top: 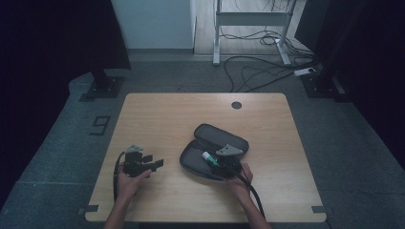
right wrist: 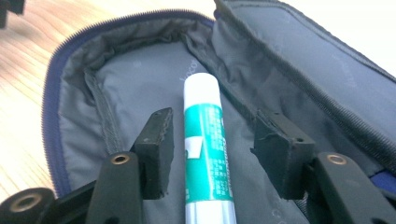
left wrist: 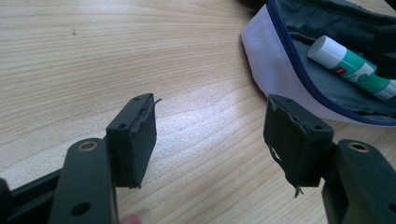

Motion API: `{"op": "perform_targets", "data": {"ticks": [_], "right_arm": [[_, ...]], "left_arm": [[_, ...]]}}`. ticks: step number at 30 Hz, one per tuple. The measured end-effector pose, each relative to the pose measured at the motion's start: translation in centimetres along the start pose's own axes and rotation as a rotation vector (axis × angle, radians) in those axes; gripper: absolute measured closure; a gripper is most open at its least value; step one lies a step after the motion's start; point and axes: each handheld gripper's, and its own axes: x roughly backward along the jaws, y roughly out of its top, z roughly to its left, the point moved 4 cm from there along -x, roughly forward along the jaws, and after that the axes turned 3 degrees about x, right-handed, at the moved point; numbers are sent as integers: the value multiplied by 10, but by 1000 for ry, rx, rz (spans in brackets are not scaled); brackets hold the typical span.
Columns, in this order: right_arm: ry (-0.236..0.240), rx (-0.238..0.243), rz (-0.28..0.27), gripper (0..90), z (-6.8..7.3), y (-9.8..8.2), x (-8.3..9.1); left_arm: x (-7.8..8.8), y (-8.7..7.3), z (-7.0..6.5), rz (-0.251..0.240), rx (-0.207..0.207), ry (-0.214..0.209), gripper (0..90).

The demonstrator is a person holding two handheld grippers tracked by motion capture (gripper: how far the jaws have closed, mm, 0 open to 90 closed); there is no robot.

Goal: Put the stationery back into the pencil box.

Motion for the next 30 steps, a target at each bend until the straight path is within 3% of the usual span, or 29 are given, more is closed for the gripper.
{"op": "perform_targets", "data": {"ticks": [12,30], "right_arm": [[45,-55,-56,430,-5,4,12],[24,-51,-139,407,-20,5,46]], "left_arm": [[1,0,1,-2,2,3,349],[4,0,3,-8,7,5,349]]}}
